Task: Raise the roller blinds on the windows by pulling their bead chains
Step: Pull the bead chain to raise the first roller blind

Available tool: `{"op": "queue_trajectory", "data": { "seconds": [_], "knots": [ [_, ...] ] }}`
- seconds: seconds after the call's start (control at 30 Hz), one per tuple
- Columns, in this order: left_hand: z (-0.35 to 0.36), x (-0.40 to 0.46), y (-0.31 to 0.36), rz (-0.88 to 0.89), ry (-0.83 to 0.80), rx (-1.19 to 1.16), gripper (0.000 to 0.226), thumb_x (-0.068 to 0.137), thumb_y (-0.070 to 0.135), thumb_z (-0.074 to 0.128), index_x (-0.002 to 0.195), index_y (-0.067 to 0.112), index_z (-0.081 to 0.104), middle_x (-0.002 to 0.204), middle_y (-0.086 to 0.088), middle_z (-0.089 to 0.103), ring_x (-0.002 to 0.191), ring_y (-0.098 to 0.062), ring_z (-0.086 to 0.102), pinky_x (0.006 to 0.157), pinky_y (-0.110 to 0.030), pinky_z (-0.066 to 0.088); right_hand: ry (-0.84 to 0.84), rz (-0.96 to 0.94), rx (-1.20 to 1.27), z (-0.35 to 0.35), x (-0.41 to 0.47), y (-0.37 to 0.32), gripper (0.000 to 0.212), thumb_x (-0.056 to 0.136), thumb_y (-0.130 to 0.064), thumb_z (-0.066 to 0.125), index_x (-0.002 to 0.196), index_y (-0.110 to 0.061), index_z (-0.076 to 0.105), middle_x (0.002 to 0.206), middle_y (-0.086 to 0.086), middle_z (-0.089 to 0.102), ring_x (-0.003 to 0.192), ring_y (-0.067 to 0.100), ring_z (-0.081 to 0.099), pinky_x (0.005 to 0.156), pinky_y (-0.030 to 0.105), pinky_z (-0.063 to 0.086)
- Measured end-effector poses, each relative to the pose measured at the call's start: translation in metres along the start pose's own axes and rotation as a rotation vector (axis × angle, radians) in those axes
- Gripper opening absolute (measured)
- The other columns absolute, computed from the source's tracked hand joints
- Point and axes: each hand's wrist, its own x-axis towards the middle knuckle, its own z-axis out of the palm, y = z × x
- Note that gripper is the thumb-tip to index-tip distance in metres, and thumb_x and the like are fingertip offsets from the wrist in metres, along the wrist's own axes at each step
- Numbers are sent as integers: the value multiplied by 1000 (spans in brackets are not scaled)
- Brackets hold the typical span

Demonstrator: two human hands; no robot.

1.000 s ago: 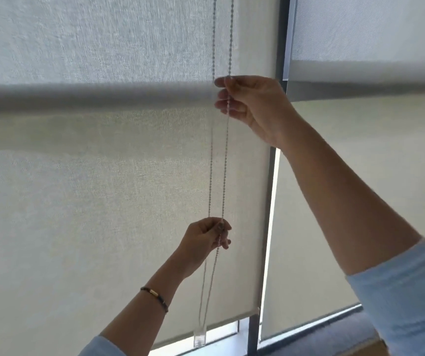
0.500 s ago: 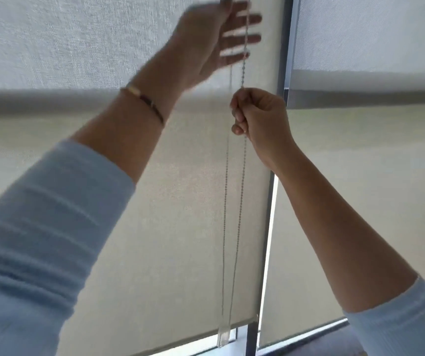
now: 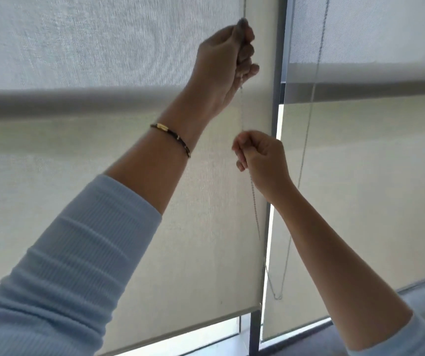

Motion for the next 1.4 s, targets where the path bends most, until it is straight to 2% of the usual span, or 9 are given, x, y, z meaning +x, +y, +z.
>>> {"op": "queue_trajectory", "data": {
  "seconds": [0.17,0.47,0.8,0.93,1.0,1.07,1.17,1.3,1.4],
  "knots": [
    [-7,-34,-45,-72,44,-3,30,104,15,42,81,8,60,58,-2,42,45,-10,39,61,-28,51,18,50,-114,-2,-41,34,29,97,-3,51,73,-12,64,54,-1,55,47,14,47,50,35,46],
    [-19,-114,-131,-252,112,97,27,102,9,46,81,9,63,55,2,46,48,-7,47,67,-31,53,1,151,-321,3,-133,106,28,97,-4,54,72,-17,61,53,-12,52,50,5,54,52,7,40],
    [-32,-187,-191,-368,161,265,32,101,5,46,74,11,62,52,0,43,44,-9,42,70,-34,58,-131,352,-406,-2,-204,152,30,99,-3,52,77,-20,63,58,-10,59,57,4,62,56,9,46],
    [-44,-185,-185,-351,169,303,32,101,6,47,73,11,62,49,3,44,44,-10,42,71,-36,57,-244,458,-353,-15,-183,147,17,96,-6,60,98,-16,73,84,-5,76,80,-4,71,80,17,57],
    [-53,-186,-183,-348,189,331,33,101,7,47,72,11,62,48,4,44,44,-10,42,70,-37,54,-292,484,-367,-26,-164,141,29,93,4,58,109,-15,73,99,-4,77,90,-6,71,90,20,57],
    [-60,-188,-182,-352,209,332,34,102,7,47,72,12,63,48,4,44,45,-11,42,70,-39,53,-248,480,-303,-34,-132,122,30,95,4,55,113,-14,71,105,1,77,95,3,72,87,21,58],
    [-66,-190,-178,-356,230,314,33,102,6,47,73,9,63,49,2,42,45,-12,40,69,-39,53,-154,407,-29,-38,-66,70,20,99,-16,55,114,-13,68,110,12,75,101,21,74,84,31,61],
    [-64,-194,-175,-362,236,307,29,101,5,48,77,6,64,49,4,45,45,-10,42,70,-37,54,-258,279,223,-21,15,-3,28,101,-22,50,123,-8,61,115,15,71,106,28,71,91,38,59],
    [-62,-195,-173,-369,215,326,29,101,6,48,77,6,64,49,4,44,45,-10,42,70,-36,55,-284,193,333,2,60,-45,32,101,-20,49,128,-3,55,106,15,70,94,30,70,84,38,58]
  ]
}}
